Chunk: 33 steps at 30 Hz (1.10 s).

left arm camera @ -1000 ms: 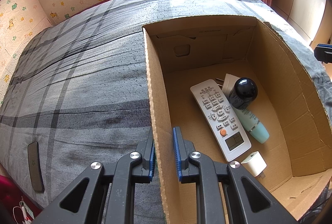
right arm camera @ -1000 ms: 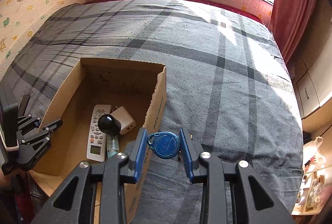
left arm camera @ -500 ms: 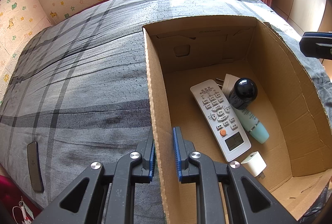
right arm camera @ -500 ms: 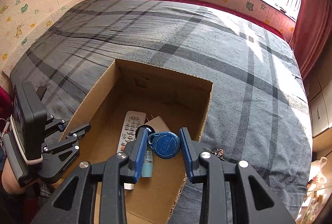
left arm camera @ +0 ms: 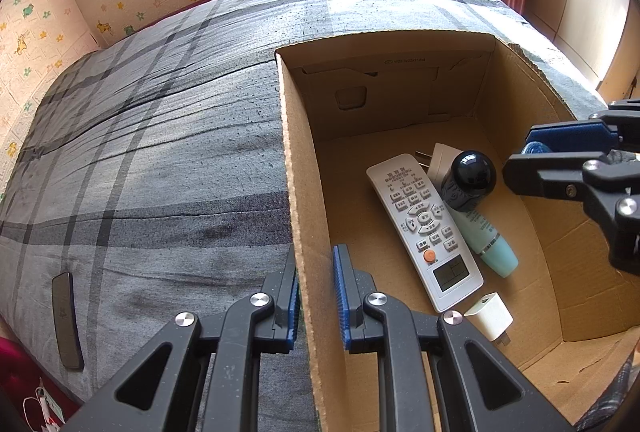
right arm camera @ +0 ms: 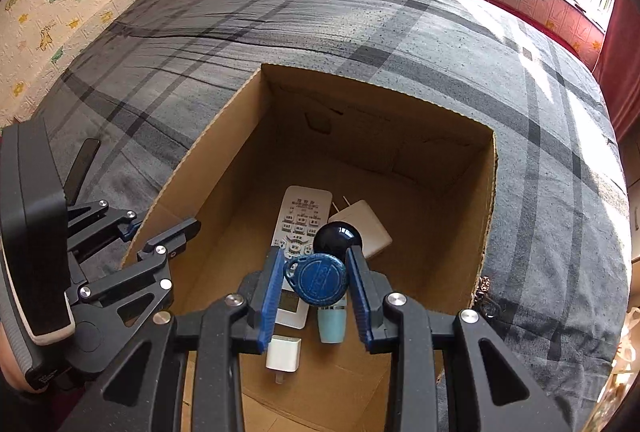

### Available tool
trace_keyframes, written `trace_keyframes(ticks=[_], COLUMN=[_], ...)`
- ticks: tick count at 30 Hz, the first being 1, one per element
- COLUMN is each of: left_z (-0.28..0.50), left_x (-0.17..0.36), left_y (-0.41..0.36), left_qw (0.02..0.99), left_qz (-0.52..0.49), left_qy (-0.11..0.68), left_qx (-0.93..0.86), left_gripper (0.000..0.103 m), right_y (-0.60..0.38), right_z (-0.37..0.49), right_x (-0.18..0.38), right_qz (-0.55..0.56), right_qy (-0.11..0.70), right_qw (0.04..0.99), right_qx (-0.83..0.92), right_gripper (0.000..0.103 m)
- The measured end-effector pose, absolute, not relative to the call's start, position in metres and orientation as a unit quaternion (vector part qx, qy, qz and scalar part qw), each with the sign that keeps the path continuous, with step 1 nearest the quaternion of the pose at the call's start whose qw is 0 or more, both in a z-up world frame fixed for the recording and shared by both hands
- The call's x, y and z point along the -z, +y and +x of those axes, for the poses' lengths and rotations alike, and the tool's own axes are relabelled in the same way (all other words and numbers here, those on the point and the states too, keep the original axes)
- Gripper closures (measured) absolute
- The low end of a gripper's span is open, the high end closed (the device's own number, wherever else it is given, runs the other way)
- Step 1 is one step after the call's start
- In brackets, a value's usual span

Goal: Organize rigid objects
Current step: 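Lower the tag onto the remote and open the right gripper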

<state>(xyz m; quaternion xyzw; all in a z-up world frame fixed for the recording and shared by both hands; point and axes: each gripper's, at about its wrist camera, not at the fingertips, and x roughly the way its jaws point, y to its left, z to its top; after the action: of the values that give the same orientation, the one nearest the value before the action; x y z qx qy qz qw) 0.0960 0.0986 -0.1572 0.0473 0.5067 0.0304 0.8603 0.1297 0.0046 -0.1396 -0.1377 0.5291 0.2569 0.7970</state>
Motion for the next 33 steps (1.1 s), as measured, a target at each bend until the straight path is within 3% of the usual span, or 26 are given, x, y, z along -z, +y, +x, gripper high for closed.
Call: trace_keyframes(ticks=[15, 28, 33], left_z=[0.096, 0.095, 0.095], left_x=[0.157, 0.158, 0.158], left_y=[0.099, 0.099, 0.099], left_qw=[0.860, 0.861, 0.860], left_qz=[0.047, 0.046, 0.046], left_qy=[0.507, 0.506, 0.506], left_qx=[-0.030, -0.030, -0.030], left_gripper=[0.086, 0.086, 0.086], right_y=[0.018, 0.016, 0.011], right_z=[0.129, 0.130, 0.130], right_x=[0.190, 0.196, 0.189], right_qz=[-0.121, -0.110, -0.102], right_qy=[0.591, 0.600, 0.595], right_qw=[0.756, 0.752, 0.755], right_qx=[-0.254, -0.251, -0.255], right_gripper=[0.069, 0.068, 0.057])
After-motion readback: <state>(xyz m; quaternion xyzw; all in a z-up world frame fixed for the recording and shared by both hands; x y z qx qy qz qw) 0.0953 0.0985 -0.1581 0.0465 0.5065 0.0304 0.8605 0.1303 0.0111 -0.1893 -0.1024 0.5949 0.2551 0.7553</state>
